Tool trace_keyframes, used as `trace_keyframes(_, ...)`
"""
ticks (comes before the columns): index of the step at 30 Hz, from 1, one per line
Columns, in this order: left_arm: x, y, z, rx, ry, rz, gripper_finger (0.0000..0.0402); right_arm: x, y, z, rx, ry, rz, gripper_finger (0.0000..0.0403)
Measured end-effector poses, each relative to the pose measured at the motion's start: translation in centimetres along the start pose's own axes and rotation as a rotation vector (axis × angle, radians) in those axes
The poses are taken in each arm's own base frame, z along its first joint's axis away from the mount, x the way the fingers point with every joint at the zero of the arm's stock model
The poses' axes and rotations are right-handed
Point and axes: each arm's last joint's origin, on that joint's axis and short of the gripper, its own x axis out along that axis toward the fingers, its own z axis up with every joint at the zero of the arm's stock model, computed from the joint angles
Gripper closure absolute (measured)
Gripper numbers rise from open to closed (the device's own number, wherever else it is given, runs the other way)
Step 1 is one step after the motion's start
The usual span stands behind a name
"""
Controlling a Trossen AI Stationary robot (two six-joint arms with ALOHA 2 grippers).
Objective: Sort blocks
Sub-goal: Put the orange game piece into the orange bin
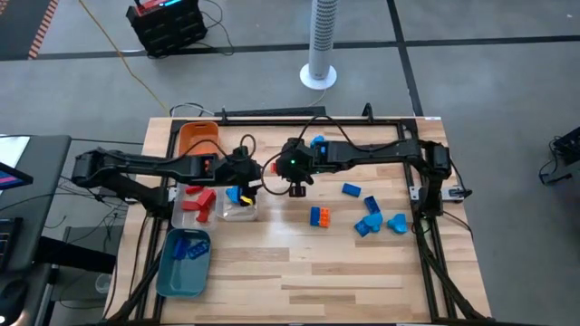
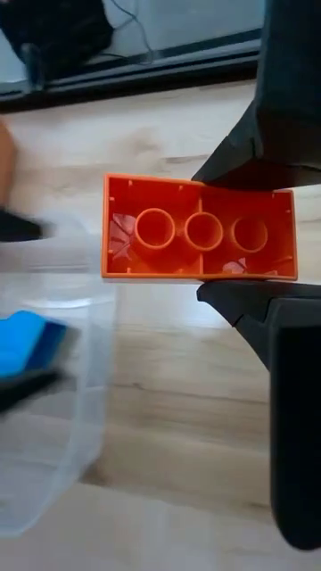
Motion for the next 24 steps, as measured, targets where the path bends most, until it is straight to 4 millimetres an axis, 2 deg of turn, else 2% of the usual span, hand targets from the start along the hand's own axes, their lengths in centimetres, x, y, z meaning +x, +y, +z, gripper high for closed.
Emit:
trace_keyframes(4, 0.9, -0.2, 0.0, -0.026, 0.004, 0.013, 0.0089, -0.1, 0.5, 0.3, -0.022, -0.021, 0.003, 0.0294)
trace_keyframes(10, 0.8, -0.3, 1.0, -0.028, -0.087, 0.023, 0.0085, -0.2, 0.7, 0.6, -0.023, -0.042, 0.001, 0.0294)
trace_keyframes(17, 0.6, -0.6, 1.6, 0.036, -0.148, 0.024, 0.0114, -0.3, 1.2, 0.9, -0.03, -0.06, 0.007, 0.0294)
trace_keyframes(24, 0.6, -0.6, 1.6, 0.058, -0.146, 0.025, 0.019, -0.4, 1.6, 1.2, -0.041, -0.08, 0.01, 0.0289)
